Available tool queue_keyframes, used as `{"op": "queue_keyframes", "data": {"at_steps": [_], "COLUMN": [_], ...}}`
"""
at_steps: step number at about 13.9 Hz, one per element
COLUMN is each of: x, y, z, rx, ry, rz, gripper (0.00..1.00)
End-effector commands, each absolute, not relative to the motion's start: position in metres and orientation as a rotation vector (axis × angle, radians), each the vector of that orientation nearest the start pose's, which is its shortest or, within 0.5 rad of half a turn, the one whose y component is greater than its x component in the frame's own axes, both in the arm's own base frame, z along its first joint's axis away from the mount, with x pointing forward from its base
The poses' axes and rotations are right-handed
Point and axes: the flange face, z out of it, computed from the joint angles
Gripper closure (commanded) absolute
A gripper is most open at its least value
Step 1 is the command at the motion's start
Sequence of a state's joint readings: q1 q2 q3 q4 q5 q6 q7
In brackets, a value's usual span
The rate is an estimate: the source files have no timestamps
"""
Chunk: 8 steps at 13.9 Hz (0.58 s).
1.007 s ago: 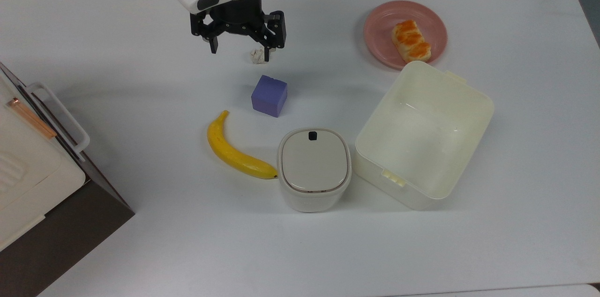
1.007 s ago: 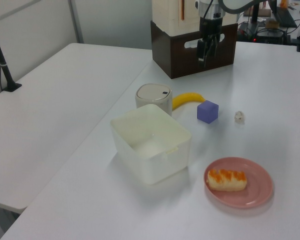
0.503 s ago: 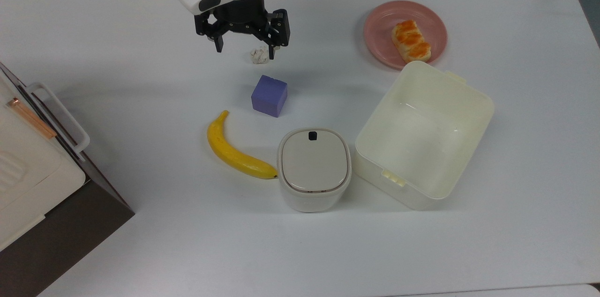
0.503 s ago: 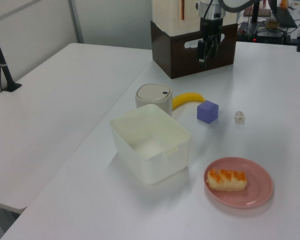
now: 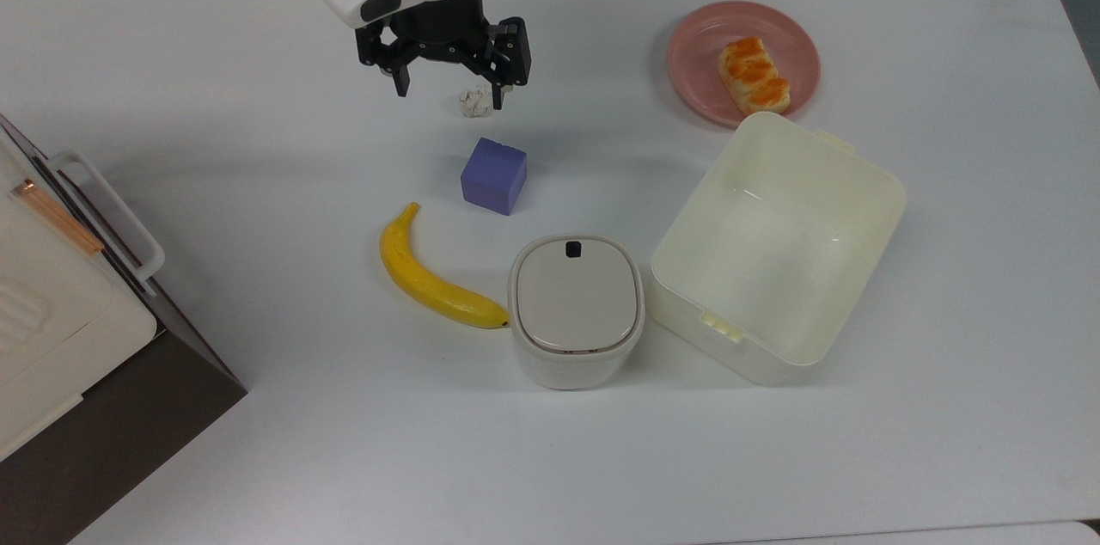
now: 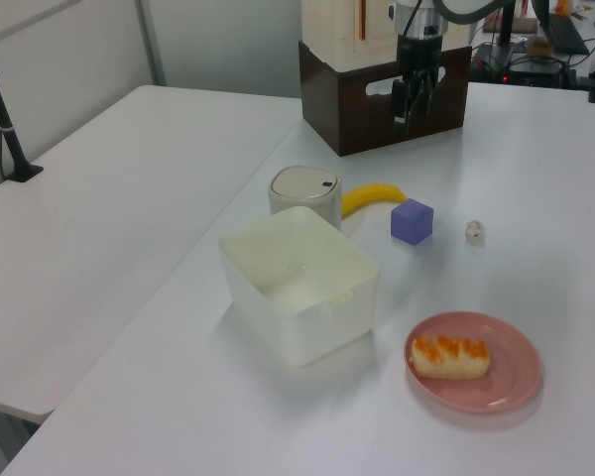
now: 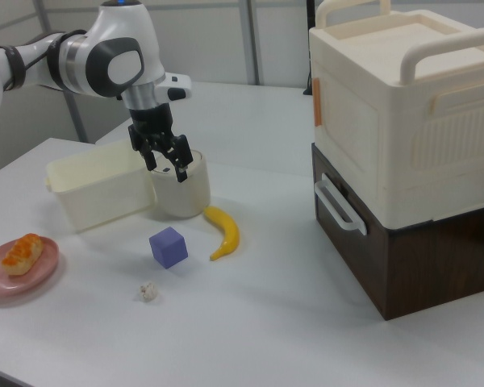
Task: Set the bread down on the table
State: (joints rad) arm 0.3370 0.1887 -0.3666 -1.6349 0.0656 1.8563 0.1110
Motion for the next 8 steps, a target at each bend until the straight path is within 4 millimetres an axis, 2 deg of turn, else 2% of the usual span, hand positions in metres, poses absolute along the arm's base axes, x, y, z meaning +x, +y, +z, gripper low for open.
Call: {"op": "queue_keyframes", "data": {"at_steps": [1,8], "x": [0.6188,0.6205], "y": [0.0025,0.0096], "z": [0.5137,0.5054], "rx": [-3.111,-3.118], "ry": [0.235,0.214], "rz": [-0.035,-0.012], "gripper": [0.00,0.00]}}
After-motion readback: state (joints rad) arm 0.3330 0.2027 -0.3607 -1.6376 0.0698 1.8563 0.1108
